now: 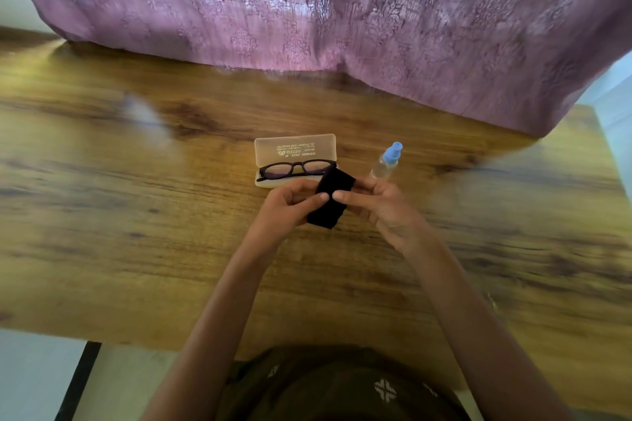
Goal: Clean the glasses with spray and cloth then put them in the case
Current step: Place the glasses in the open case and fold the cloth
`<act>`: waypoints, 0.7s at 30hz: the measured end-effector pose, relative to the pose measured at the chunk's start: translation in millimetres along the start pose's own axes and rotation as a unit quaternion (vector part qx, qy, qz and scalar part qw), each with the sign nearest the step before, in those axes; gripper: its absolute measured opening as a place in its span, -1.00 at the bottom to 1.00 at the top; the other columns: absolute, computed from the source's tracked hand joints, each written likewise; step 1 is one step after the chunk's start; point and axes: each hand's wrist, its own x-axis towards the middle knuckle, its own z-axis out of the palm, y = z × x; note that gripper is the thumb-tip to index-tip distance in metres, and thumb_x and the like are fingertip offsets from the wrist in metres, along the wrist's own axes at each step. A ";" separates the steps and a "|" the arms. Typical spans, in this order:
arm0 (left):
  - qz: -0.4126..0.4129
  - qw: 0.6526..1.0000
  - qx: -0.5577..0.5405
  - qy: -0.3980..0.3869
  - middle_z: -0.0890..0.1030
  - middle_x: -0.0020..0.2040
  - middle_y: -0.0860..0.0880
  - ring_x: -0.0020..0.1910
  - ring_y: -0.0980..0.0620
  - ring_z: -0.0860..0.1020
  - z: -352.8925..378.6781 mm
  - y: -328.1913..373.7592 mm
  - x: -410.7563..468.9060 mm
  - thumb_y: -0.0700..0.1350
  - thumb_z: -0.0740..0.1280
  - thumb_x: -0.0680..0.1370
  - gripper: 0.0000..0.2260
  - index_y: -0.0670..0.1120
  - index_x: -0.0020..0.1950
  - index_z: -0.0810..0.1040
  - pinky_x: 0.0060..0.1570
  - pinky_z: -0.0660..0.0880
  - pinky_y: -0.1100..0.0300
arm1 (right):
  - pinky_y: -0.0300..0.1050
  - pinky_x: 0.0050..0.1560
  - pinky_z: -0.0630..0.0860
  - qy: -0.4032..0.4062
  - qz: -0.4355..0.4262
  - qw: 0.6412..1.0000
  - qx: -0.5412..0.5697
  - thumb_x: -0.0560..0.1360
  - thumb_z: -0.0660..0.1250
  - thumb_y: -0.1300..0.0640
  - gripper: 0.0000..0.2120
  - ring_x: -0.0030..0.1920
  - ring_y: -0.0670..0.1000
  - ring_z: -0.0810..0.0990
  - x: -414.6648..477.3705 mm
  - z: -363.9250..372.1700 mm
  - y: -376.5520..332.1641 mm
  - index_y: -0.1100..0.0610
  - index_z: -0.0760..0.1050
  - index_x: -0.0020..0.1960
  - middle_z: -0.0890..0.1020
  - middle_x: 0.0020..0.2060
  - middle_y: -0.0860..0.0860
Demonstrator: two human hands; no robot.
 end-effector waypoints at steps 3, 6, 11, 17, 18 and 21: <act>-0.035 0.999 0.018 0.006 0.72 -0.07 -0.01 -0.10 0.09 0.69 -0.6 -1.9 -0.9 -0.16 0.32 0.59 -0.85 -0.12 0.12 0.62 -0.18 0.57 0.33 | -0.19 0.06 0.61 0.029 -0.019 0.999 -0.017 0.37 0.52 0.34 -0.61 0.09 0.04 0.68 -0.2 0.8 4.1 0.26 0.59 0.18 0.71 0.03 0.10; -0.062 0.998 0.022 0.012 0.72 -0.03 -0.06 -0.05 0.01 0.69 -3.0 -6.5 0.0 -0.13 0.31 0.60 -0.82 -0.13 0.14 0.62 -0.08 0.60 0.21 | -0.24 0.02 0.59 0.038 -0.102 0.988 -0.112 0.41 0.50 0.33 -0.73 0.05 -0.04 0.68 -0.6 3.1 5.4 0.20 0.64 0.10 0.71 -0.01 0.04; -0.111 0.992 -0.060 0.022 0.72 -0.04 -0.11 -0.04 -0.03 0.69 -4.3 -9.5 1.2 -0.13 0.25 0.63 -0.83 -0.14 0.10 0.61 -0.04 0.62 0.13 | -0.28 0.09 0.57 0.009 -0.253 0.913 -0.320 0.45 0.38 0.45 -0.70 0.05 -0.11 0.64 -1.0 5.3 7.9 0.10 0.68 0.01 0.69 0.00 -0.03; -0.116 0.987 -0.110 0.032 0.71 -0.06 -0.12 -0.11 0.00 0.69 -6.2 -7.0 1.5 -0.03 0.29 0.60 -0.75 -0.19 0.11 0.61 -0.11 0.64 0.17 | -0.26 0.10 0.54 -0.014 -0.326 0.841 -0.432 0.46 0.36 0.42 -0.72 0.08 -0.07 0.58 -1.1 7.8 10.8 0.12 0.71 0.00 0.65 0.05 -0.01; -0.098 0.990 -0.099 0.017 0.71 -0.07 -0.10 -0.11 0.02 0.69 -6.3 -6.3 -0.2 -0.06 0.30 0.60 -0.77 -0.18 0.11 0.62 -0.17 0.63 0.22 | -0.28 0.10 0.53 -0.017 -0.325 0.842 -0.431 0.46 0.35 0.41 -0.73 0.08 -0.09 0.58 -1.5 8.2 11.0 0.13 0.70 0.00 0.64 0.06 -0.01; -0.053 0.997 -0.060 0.015 0.72 -0.06 -0.05 -0.08 0.09 0.68 -6.6 -7.3 -2.8 -0.16 0.31 0.59 -0.81 -0.16 0.16 0.62 -0.24 0.55 0.34 | -0.32 0.08 0.53 -0.014 -0.268 0.901 -0.342 0.50 0.33 0.33 -0.79 0.09 -0.12 0.60 -5.1 11.8 10.3 0.14 0.67 0.04 0.65 0.06 -0.01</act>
